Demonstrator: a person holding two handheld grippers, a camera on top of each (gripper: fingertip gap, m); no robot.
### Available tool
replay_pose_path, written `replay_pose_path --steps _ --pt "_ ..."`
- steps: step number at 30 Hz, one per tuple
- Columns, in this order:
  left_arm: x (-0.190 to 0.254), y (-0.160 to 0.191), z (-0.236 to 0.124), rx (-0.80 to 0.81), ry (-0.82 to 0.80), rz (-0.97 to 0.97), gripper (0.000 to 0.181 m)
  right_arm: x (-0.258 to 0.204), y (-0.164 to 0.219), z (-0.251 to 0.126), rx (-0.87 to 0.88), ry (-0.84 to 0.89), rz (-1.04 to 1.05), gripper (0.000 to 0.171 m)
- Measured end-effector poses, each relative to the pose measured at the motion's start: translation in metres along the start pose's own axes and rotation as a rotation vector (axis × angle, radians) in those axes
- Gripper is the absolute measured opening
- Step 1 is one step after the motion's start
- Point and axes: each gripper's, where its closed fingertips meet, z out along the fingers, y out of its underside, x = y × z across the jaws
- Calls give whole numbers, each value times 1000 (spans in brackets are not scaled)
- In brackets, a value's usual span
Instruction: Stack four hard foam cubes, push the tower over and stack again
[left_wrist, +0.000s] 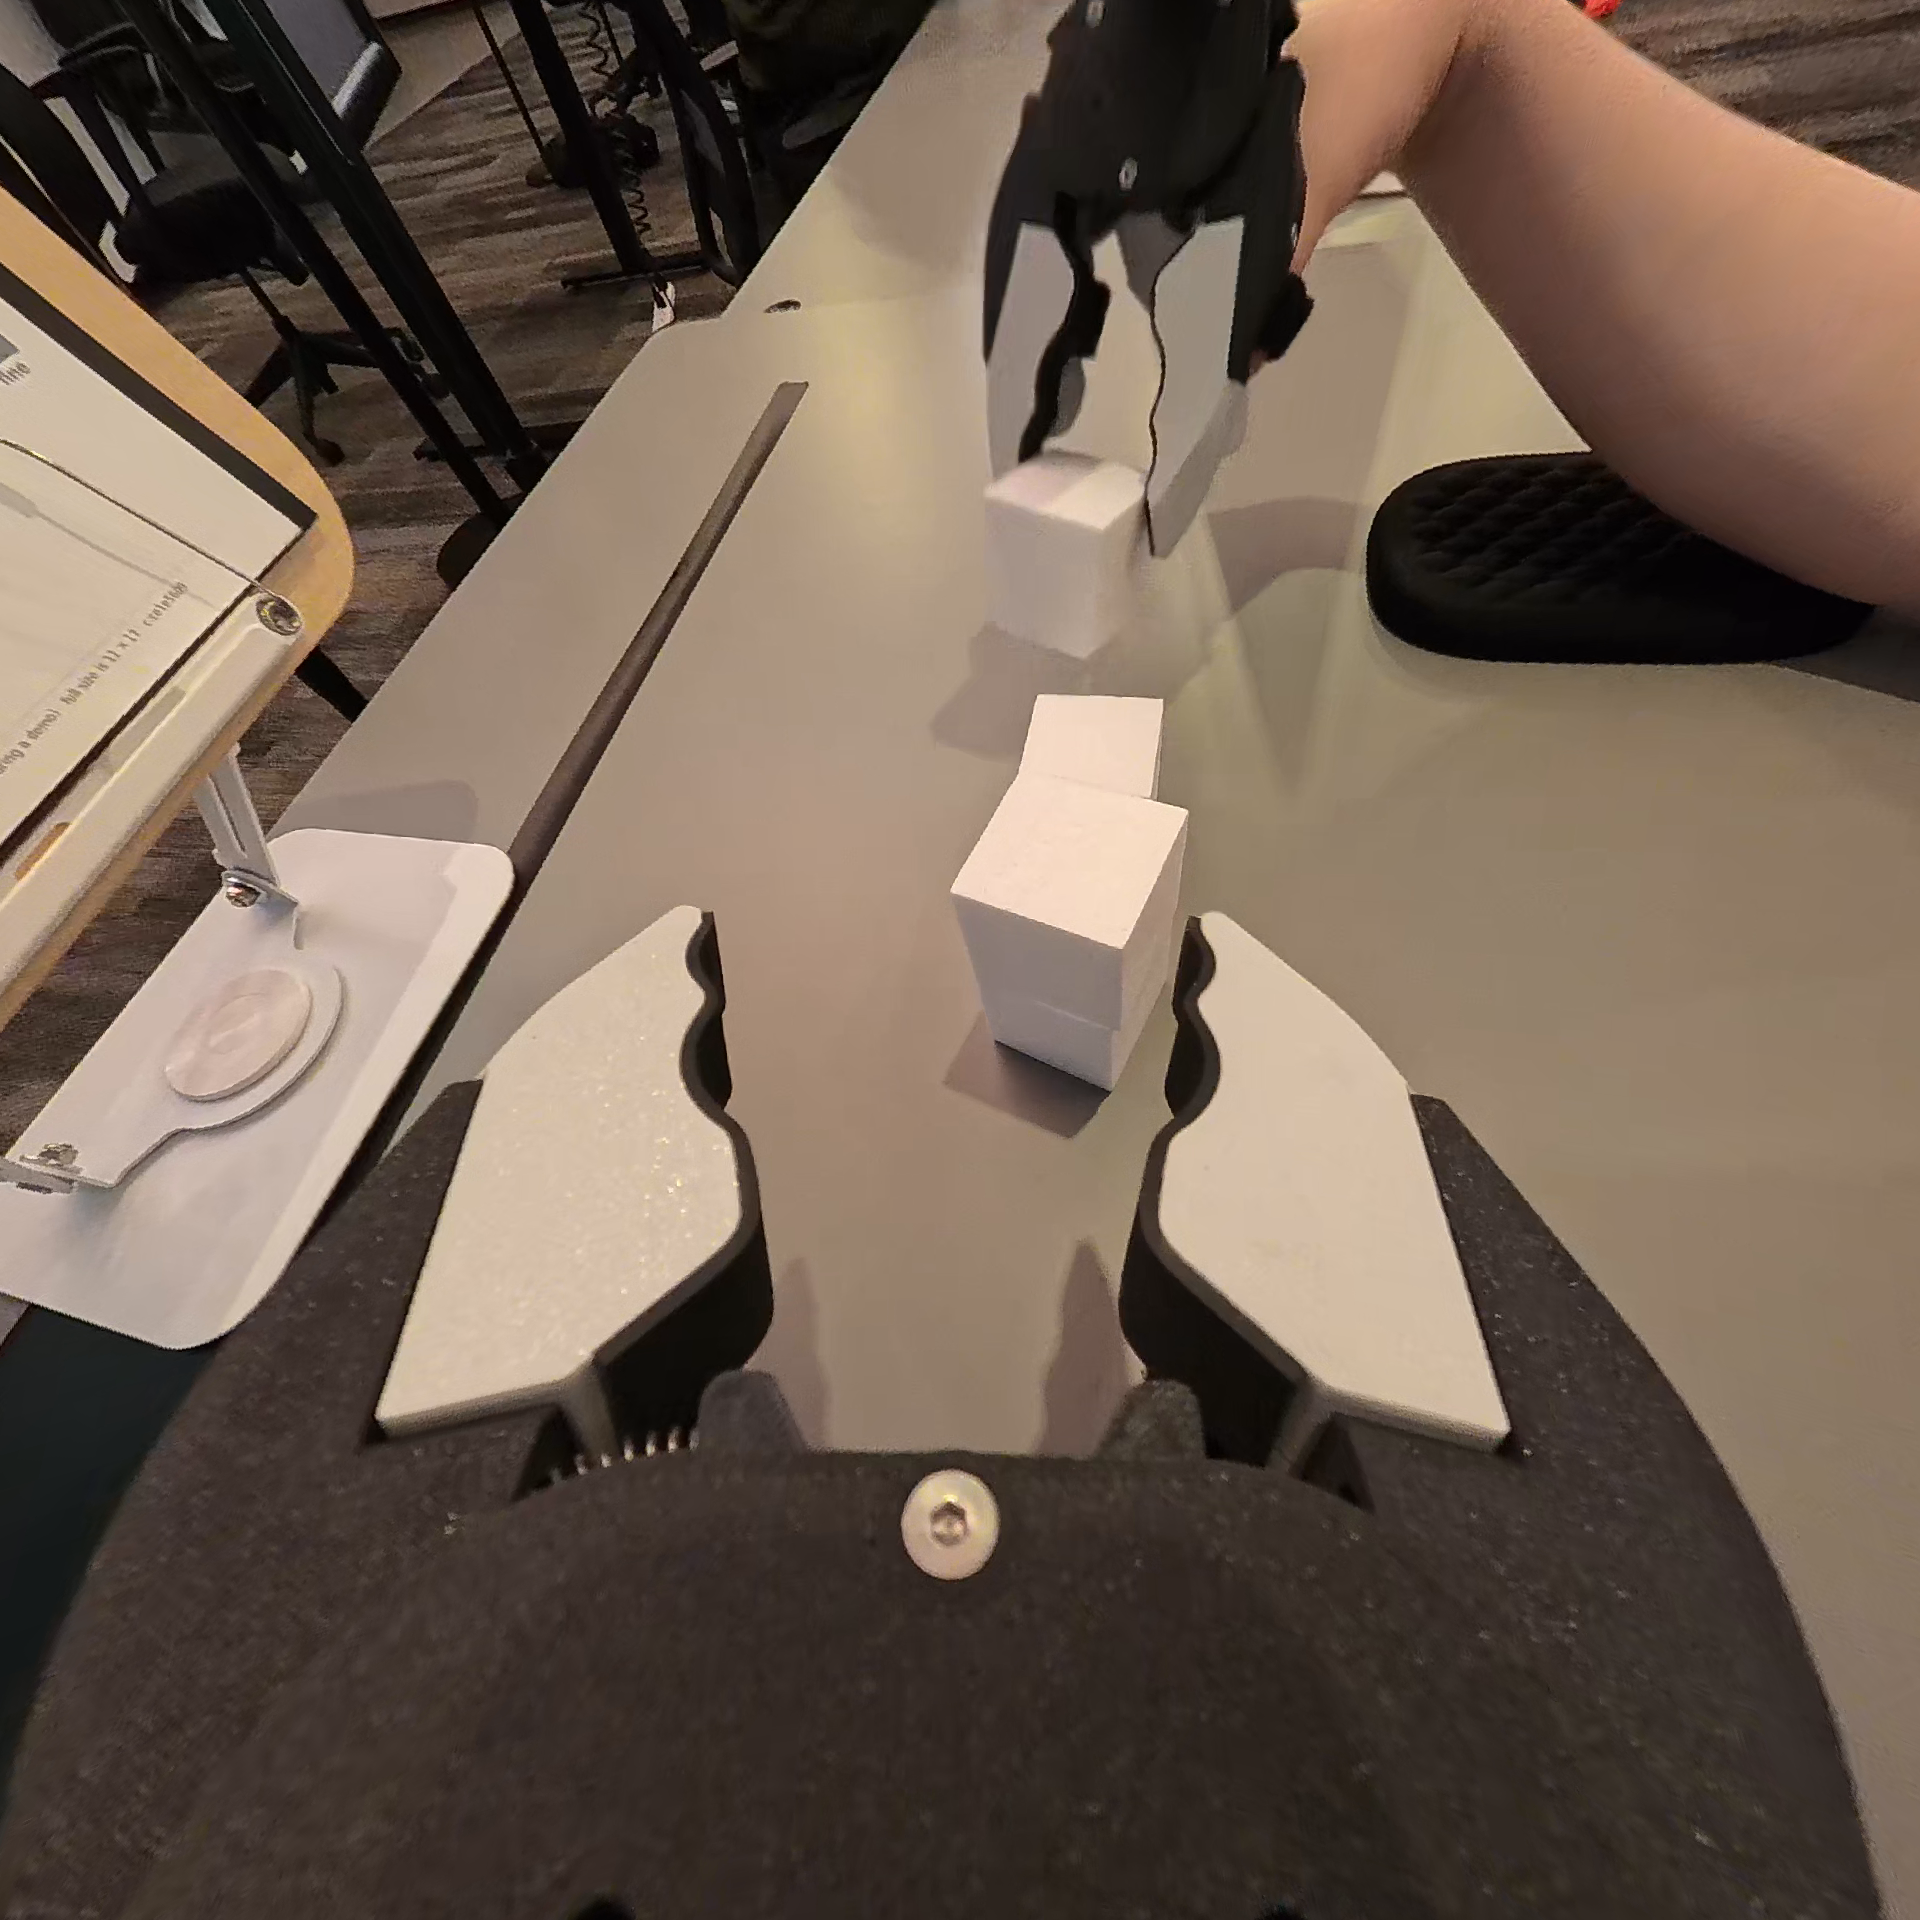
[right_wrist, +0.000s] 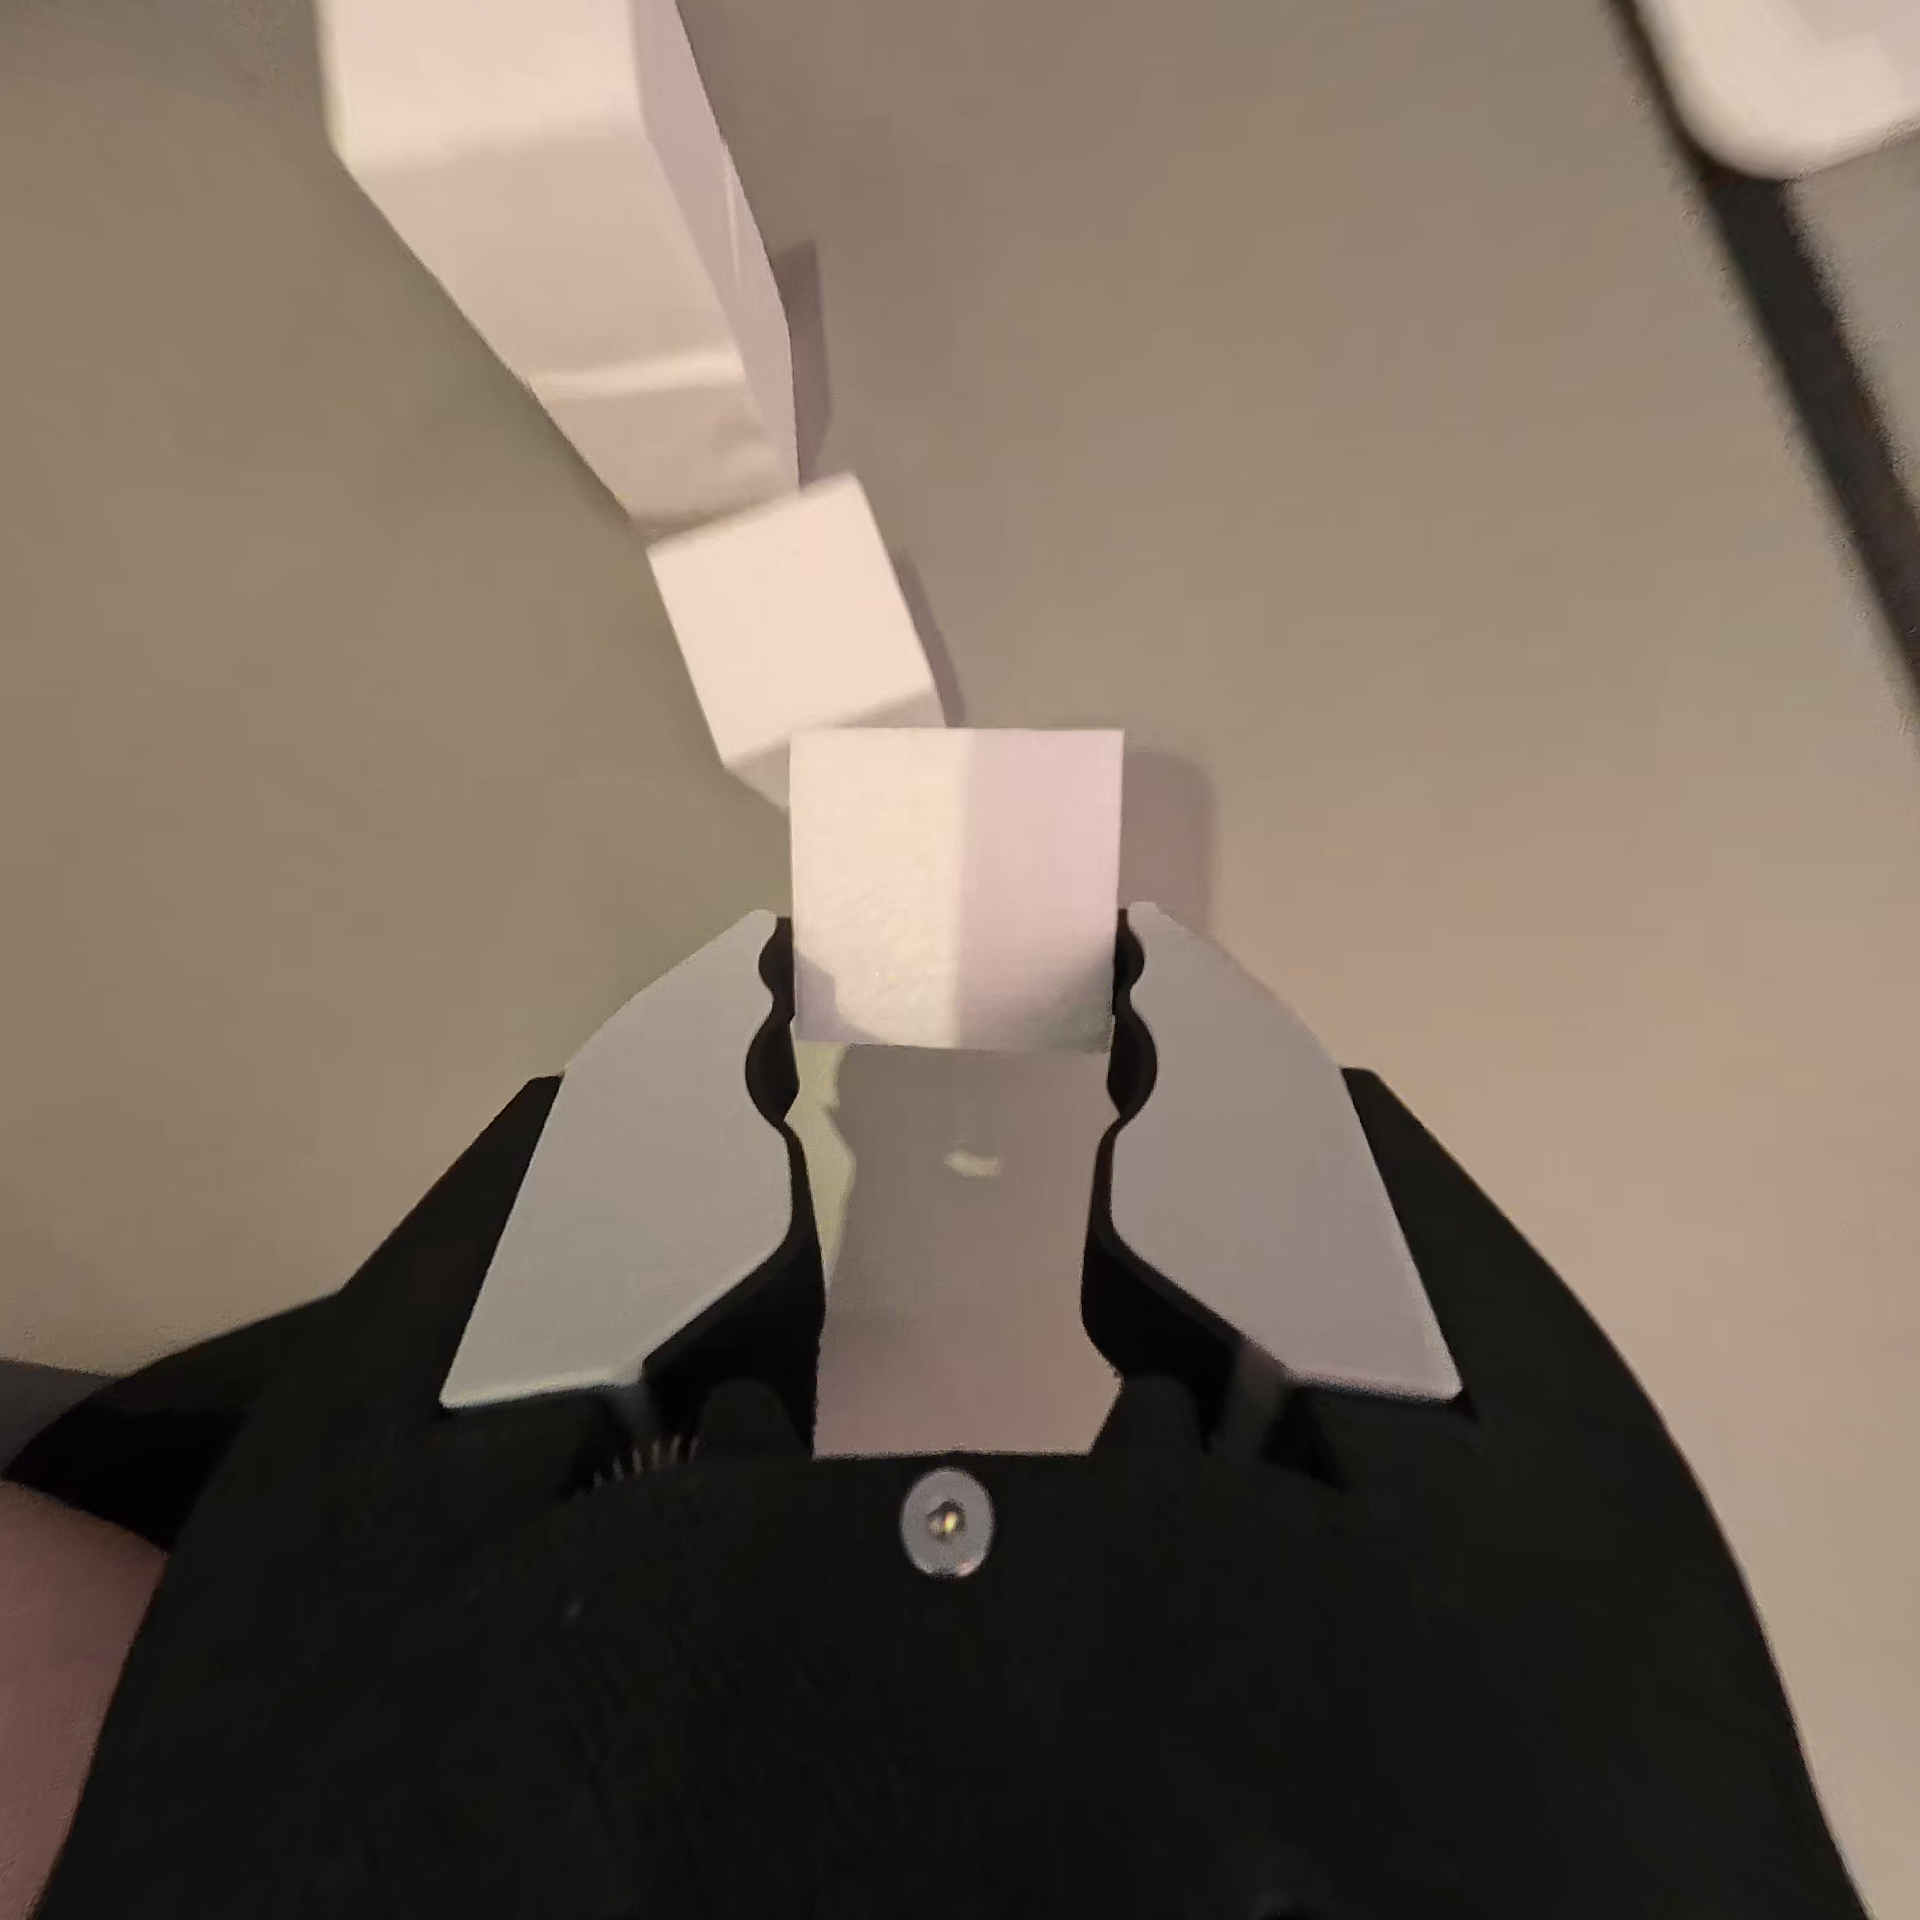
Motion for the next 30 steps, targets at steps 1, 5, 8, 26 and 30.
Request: replay_pose_path --steps 1,5,8,26,30 --pt "-1 -1 -2 2 0 -1 83 0 -16 -7 53 19 -28 59" --pt "-6 -1 -7 7 -17 -6 82 -18 -88 -21 228 15 -43 59" --pt "-9 -1 -10 7 -22 -12 82 -40 -126 -17 260 -49 -23 59" --pt "-15 -5 -21 13 -35 -6 81 -75 -131 44 -116 -169 -12 59" --pt "-14 -4 -22 10 -32 -6 80 -74 -135 46 -109 -156 -26 59"
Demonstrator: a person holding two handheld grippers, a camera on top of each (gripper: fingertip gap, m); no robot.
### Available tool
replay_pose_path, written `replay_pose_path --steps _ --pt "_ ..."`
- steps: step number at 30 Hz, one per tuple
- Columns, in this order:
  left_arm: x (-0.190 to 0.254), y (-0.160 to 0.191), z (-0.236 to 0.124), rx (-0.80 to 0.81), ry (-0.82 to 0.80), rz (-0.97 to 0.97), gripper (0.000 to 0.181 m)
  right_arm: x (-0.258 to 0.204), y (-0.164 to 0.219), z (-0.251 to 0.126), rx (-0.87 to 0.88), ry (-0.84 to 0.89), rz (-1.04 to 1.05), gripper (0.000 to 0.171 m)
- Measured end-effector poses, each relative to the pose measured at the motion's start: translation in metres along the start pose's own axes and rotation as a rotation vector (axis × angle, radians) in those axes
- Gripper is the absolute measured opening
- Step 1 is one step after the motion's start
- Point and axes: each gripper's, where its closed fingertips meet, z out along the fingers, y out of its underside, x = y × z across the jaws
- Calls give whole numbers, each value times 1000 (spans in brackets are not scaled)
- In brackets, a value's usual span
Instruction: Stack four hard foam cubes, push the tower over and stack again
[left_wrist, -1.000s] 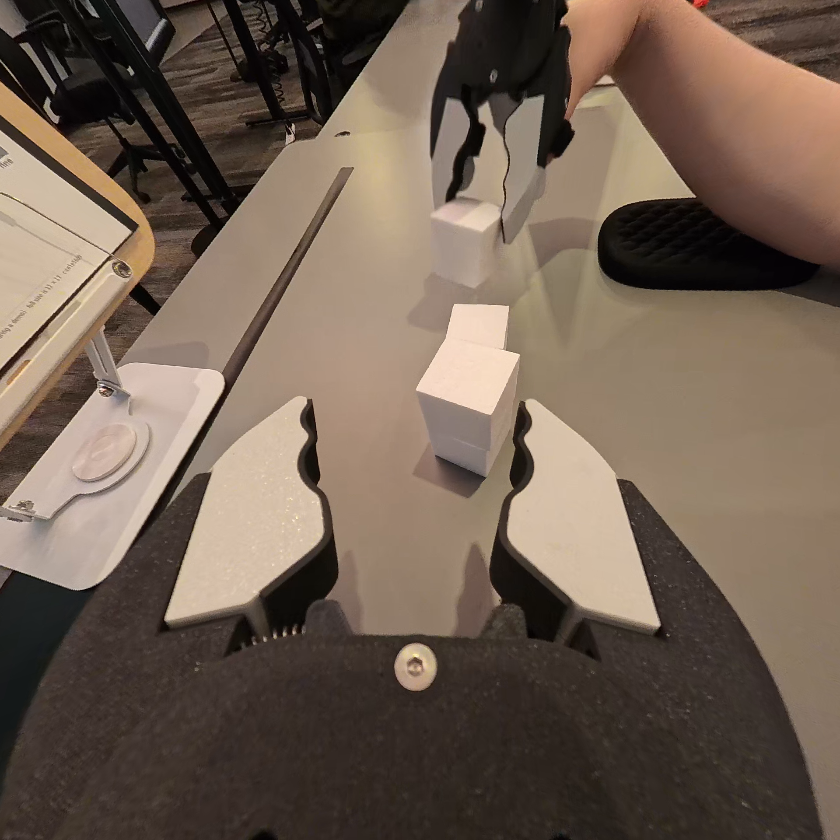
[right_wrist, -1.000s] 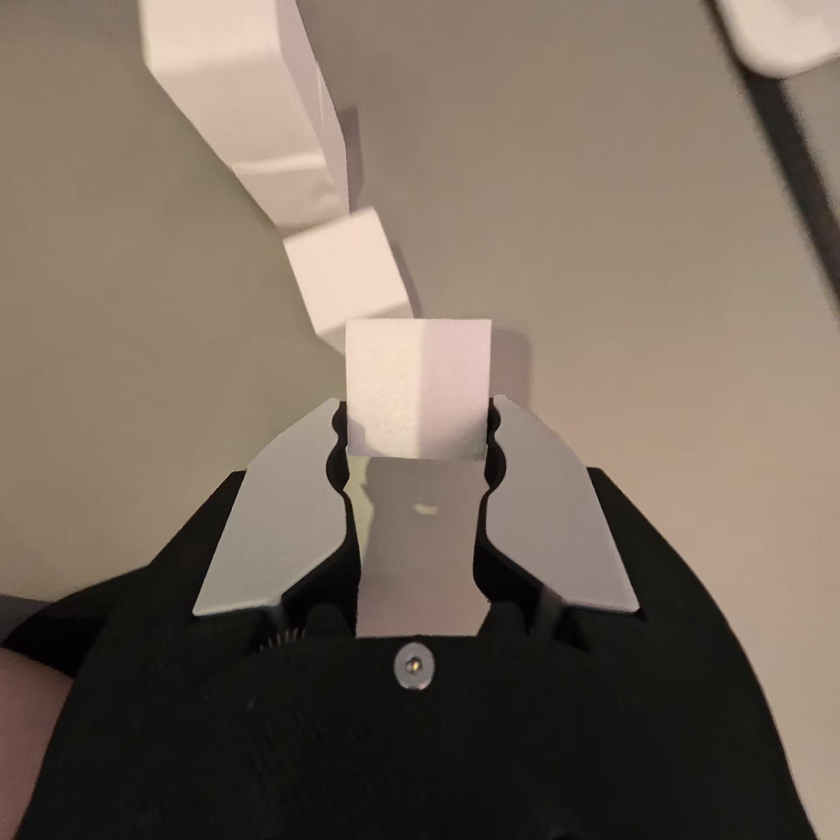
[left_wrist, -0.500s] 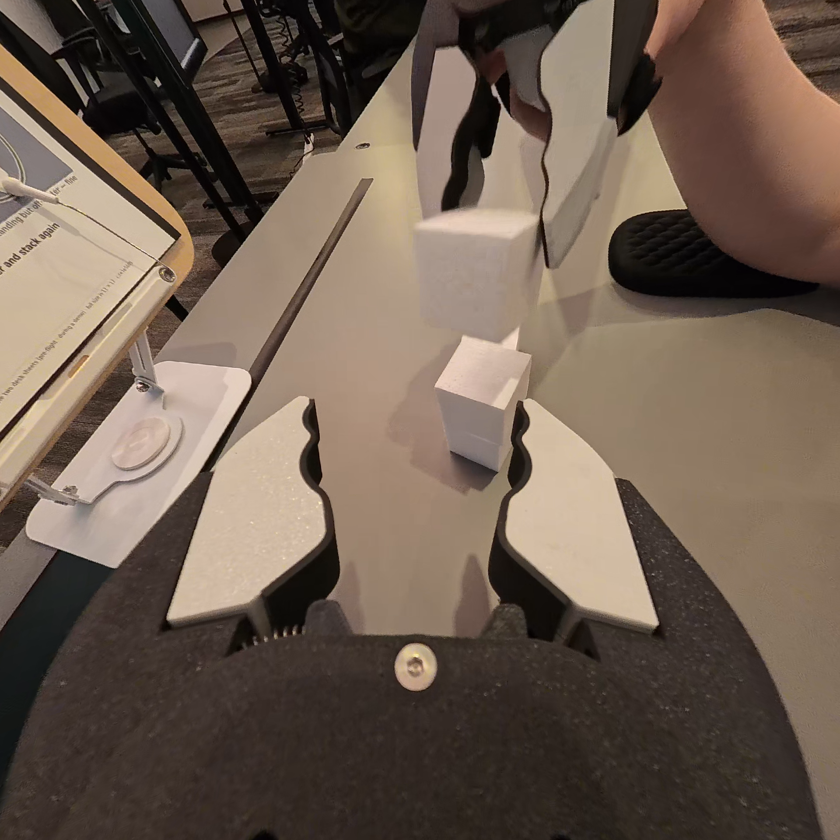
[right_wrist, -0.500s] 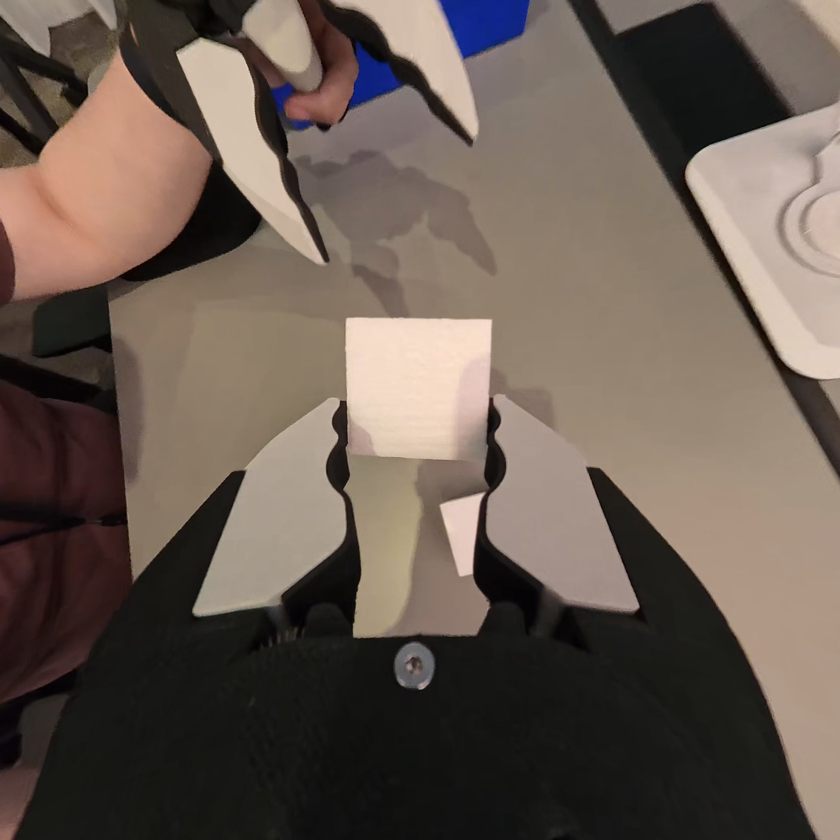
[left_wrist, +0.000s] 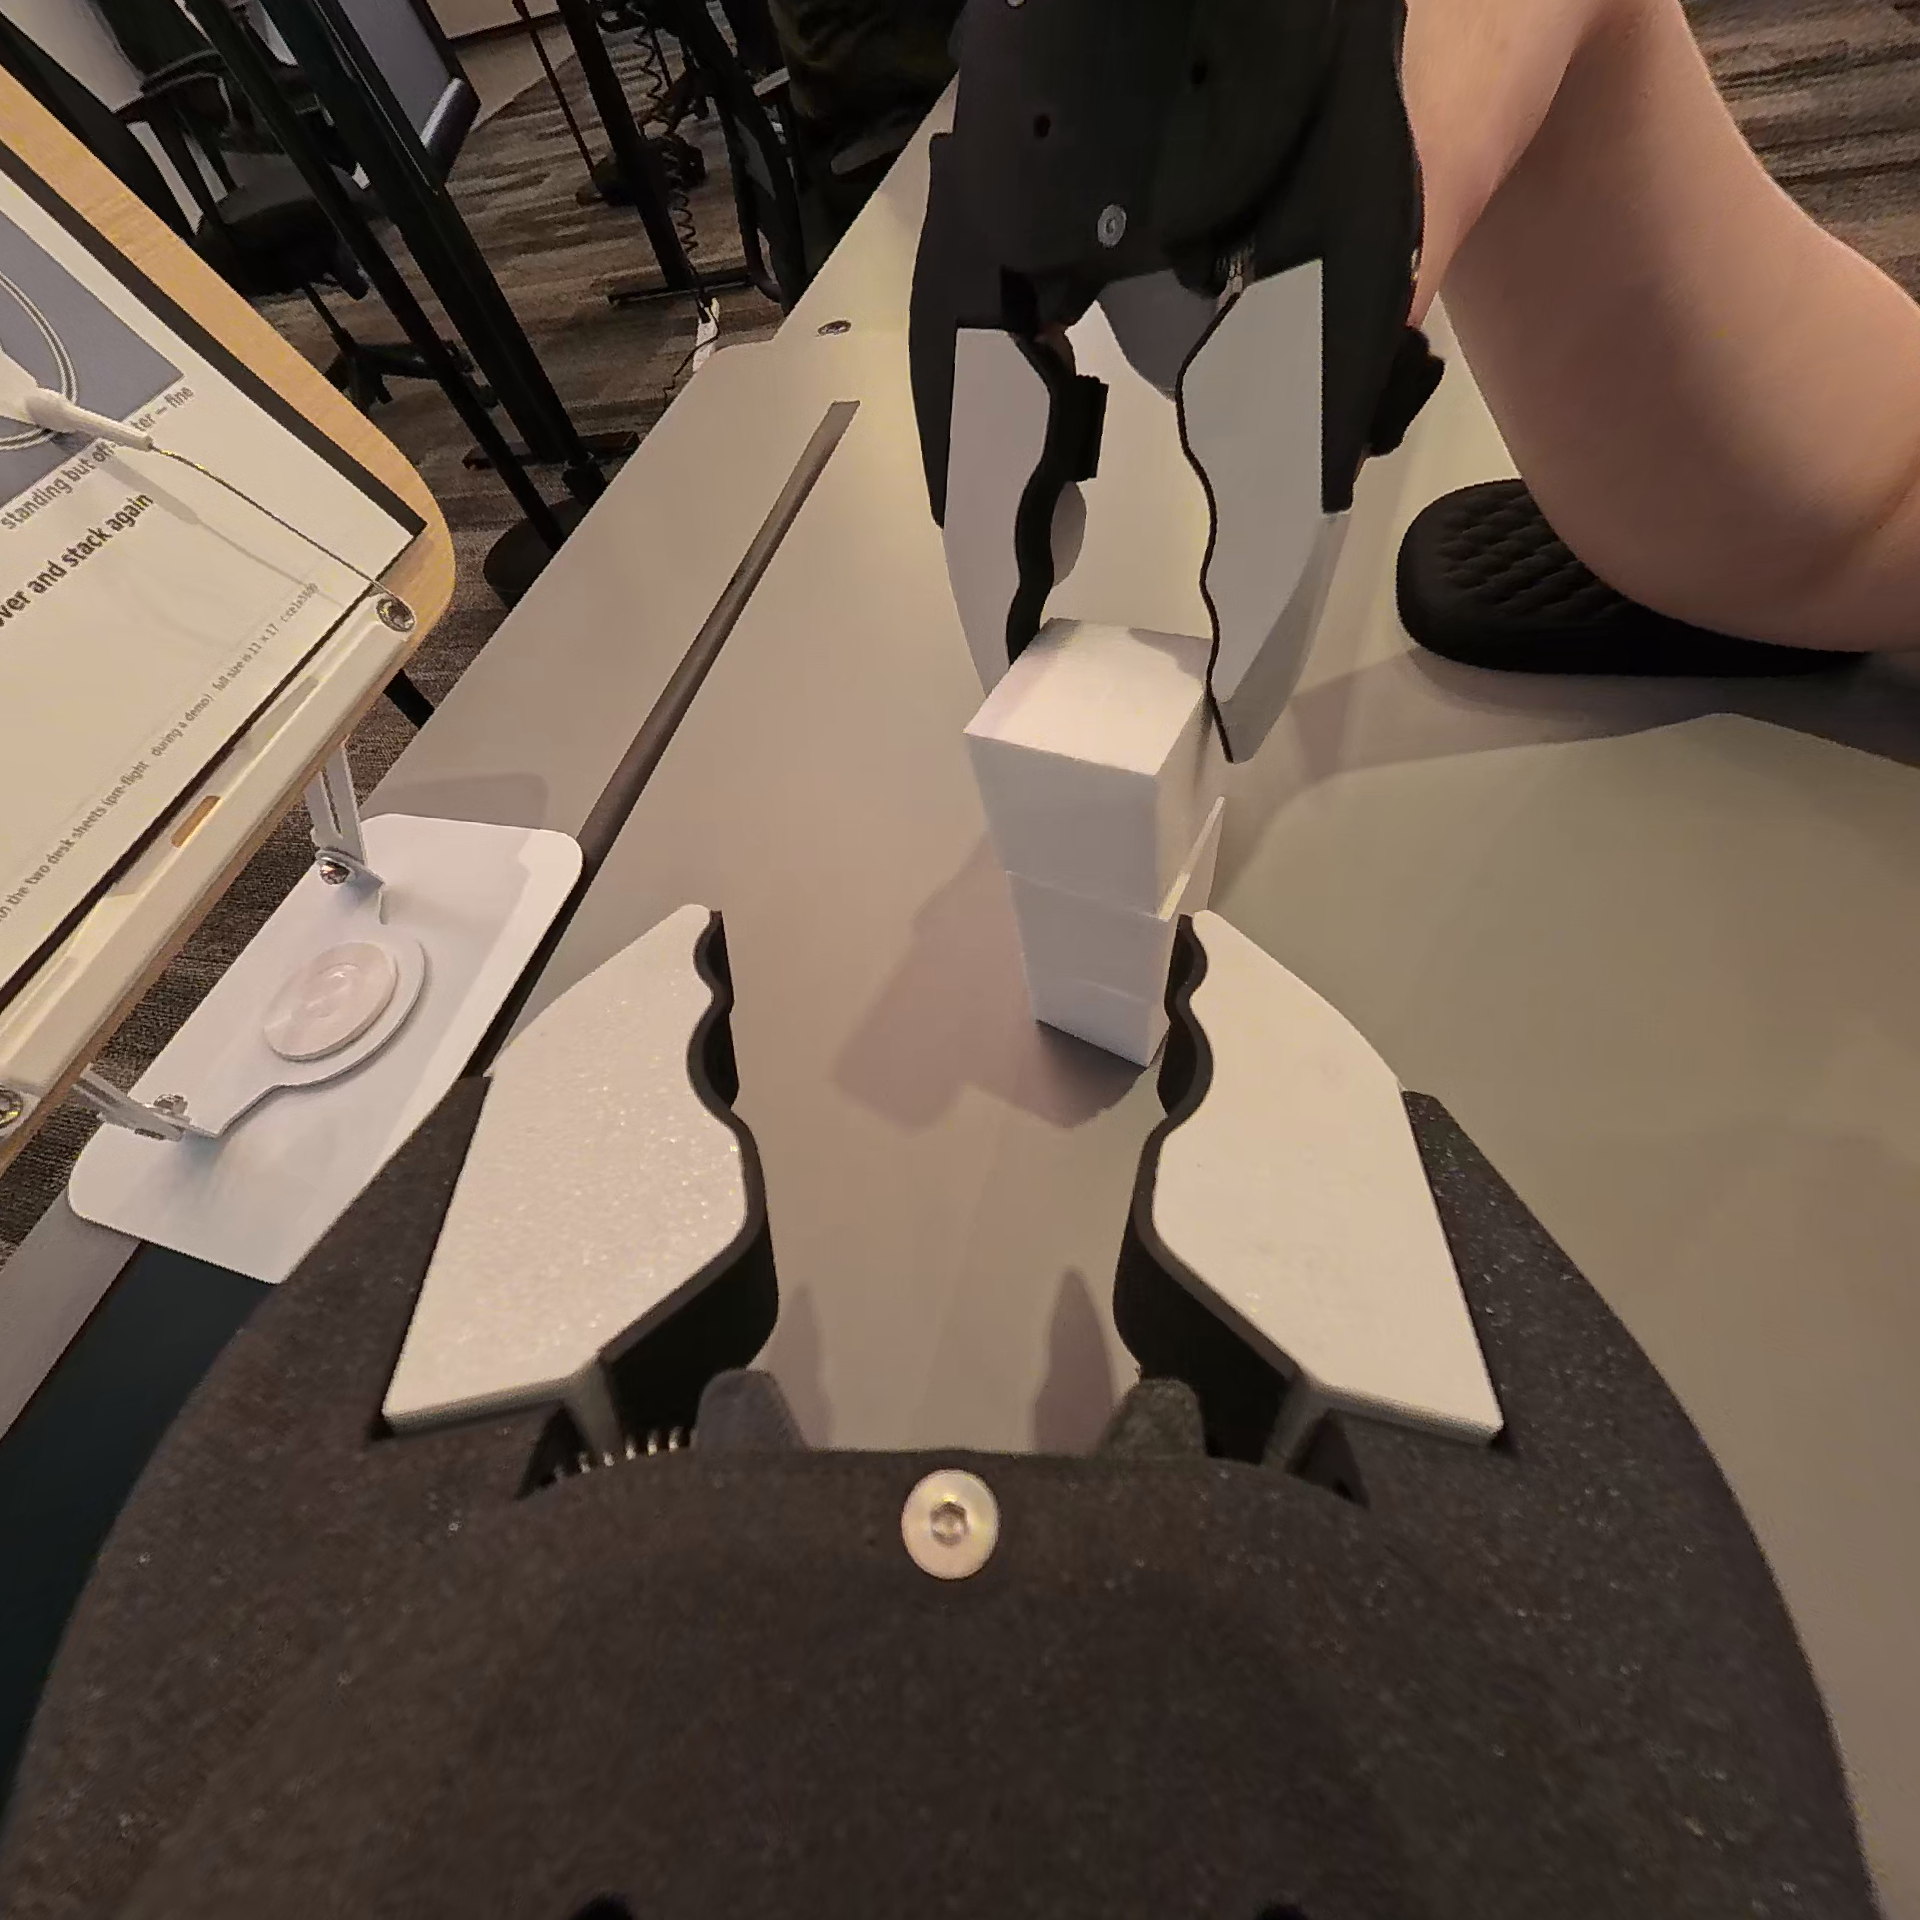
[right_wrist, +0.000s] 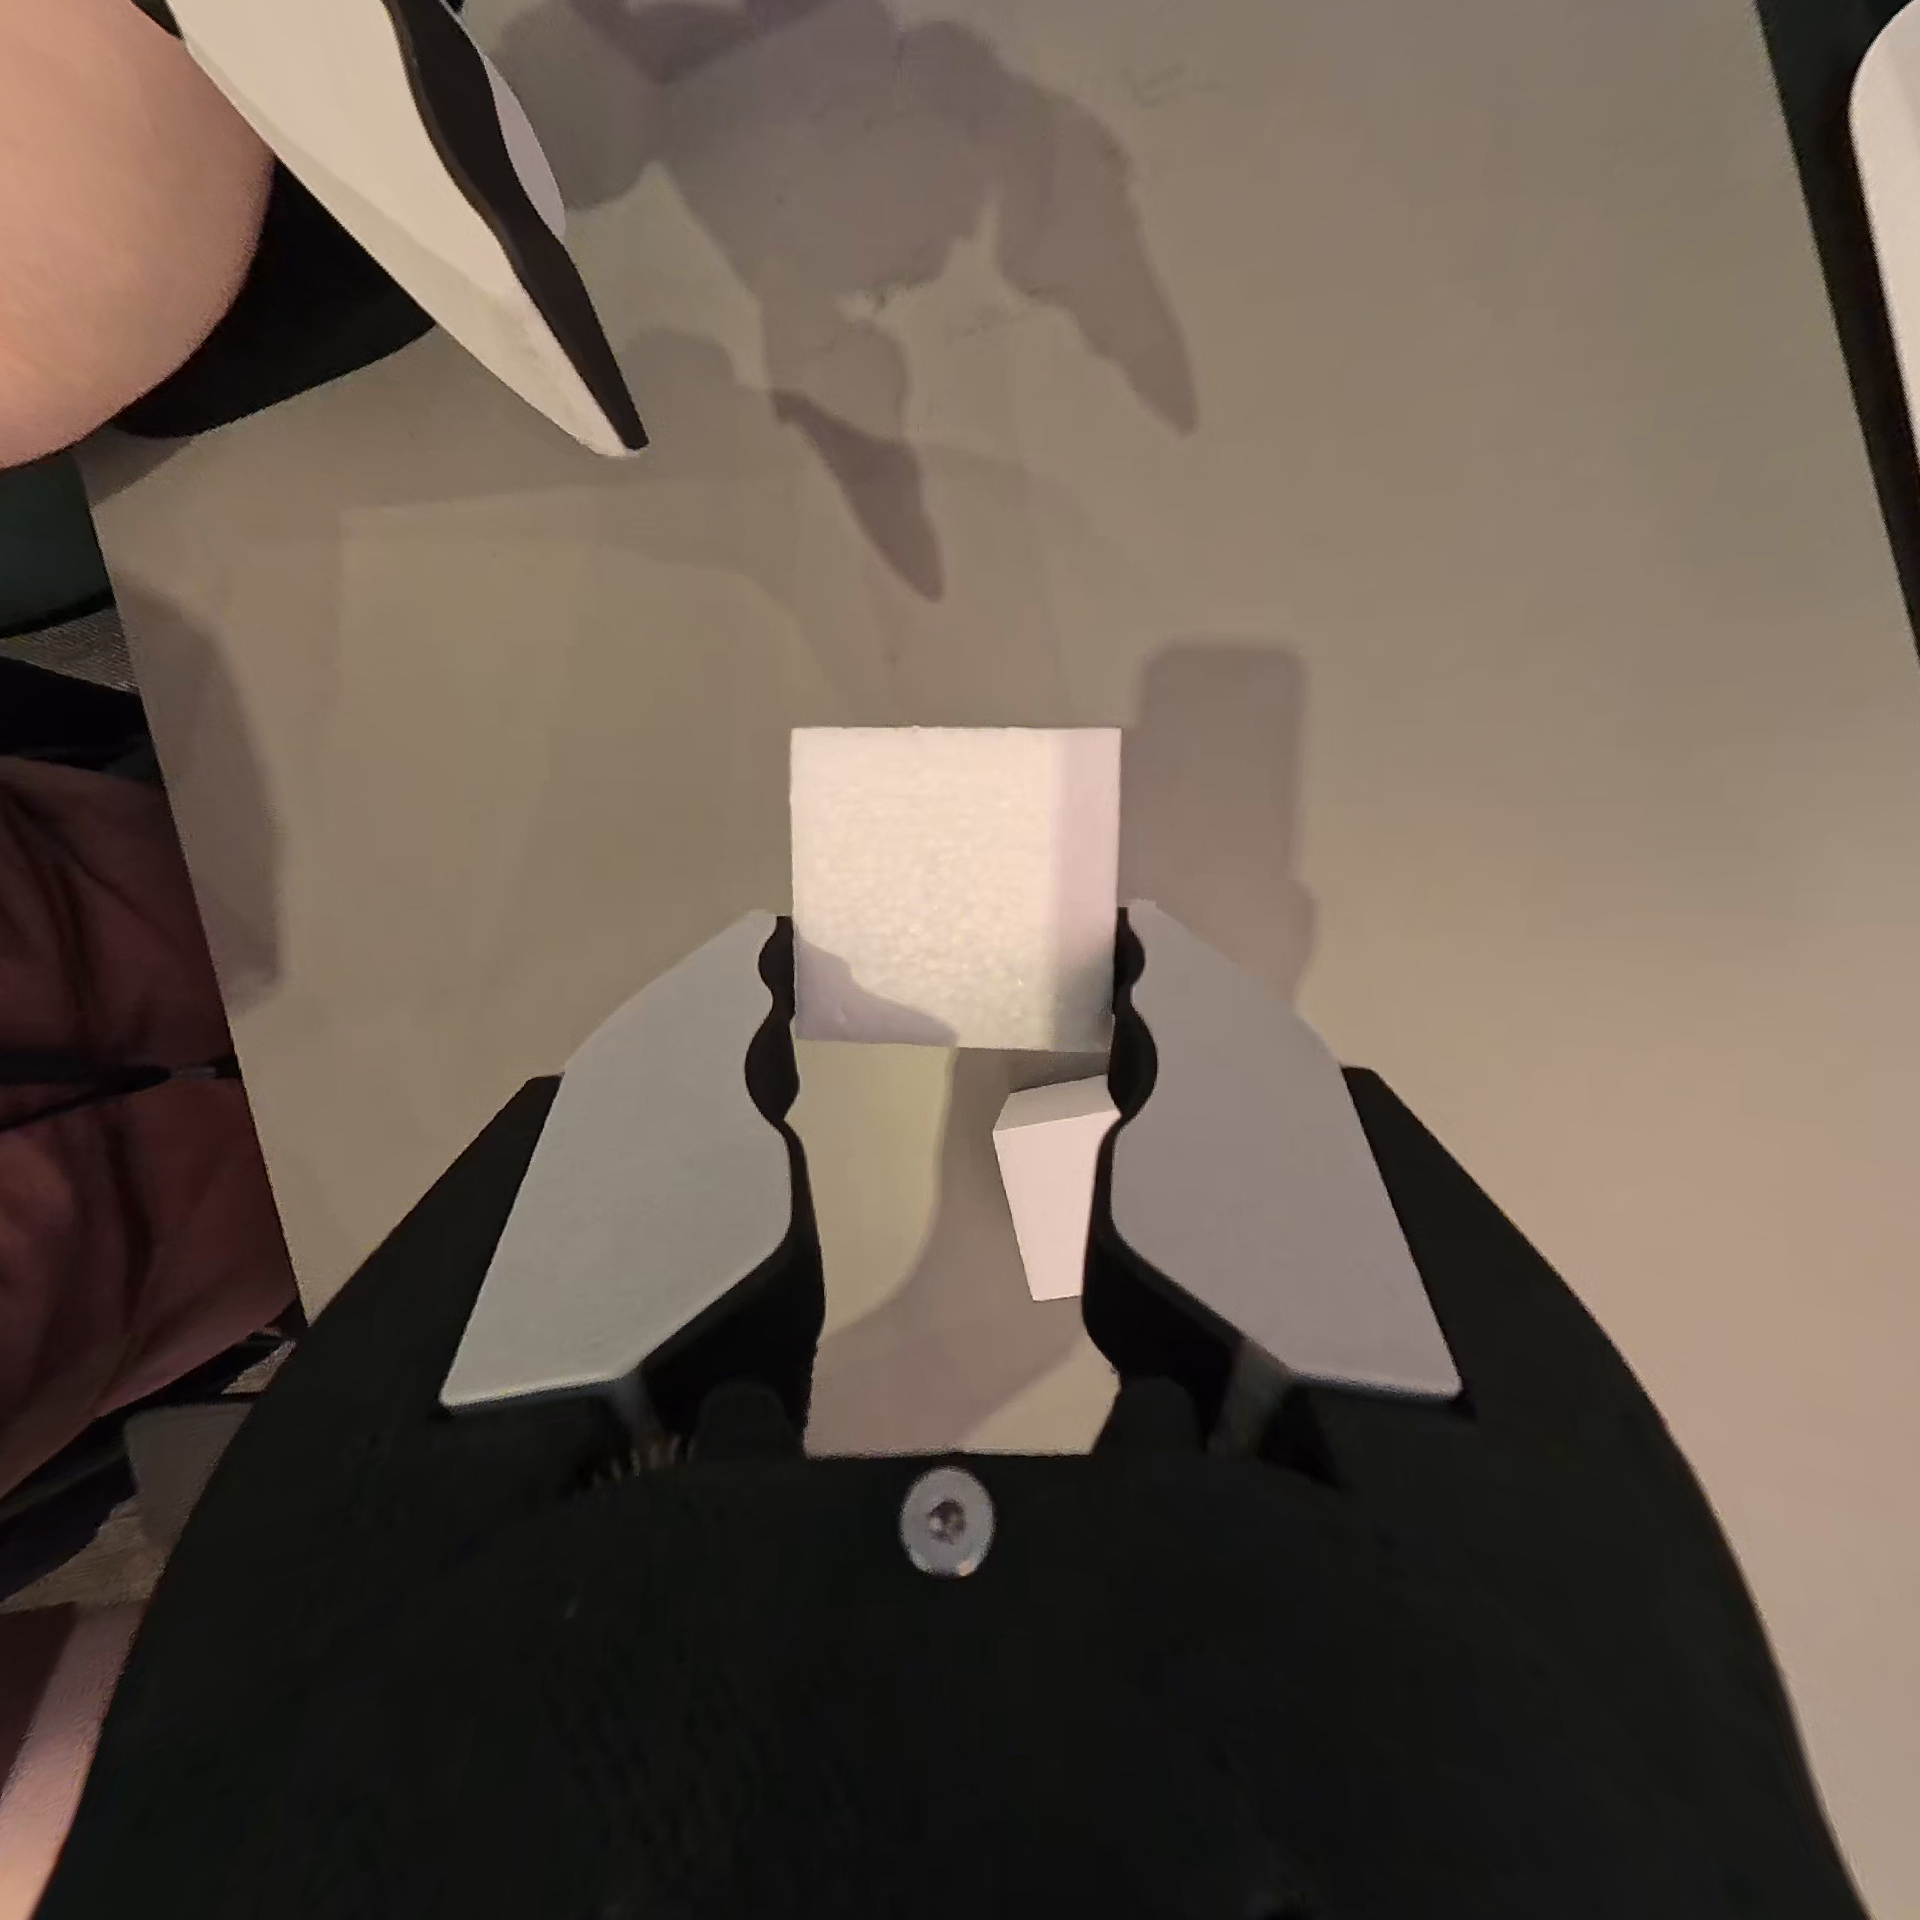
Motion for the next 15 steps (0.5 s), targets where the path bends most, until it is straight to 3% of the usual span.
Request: replay_pose_path --steps 8,12,15 --pt "3 0 2 -2 13 2 80 -2 2 2 -12 16 -56 59" --pt "5 2 5 -8 18 1 81 -5 2 -7 38 23 -101 81" --pt "4 1 4 -1 10 1 81 -1 10 -33 148 71 -212 82"
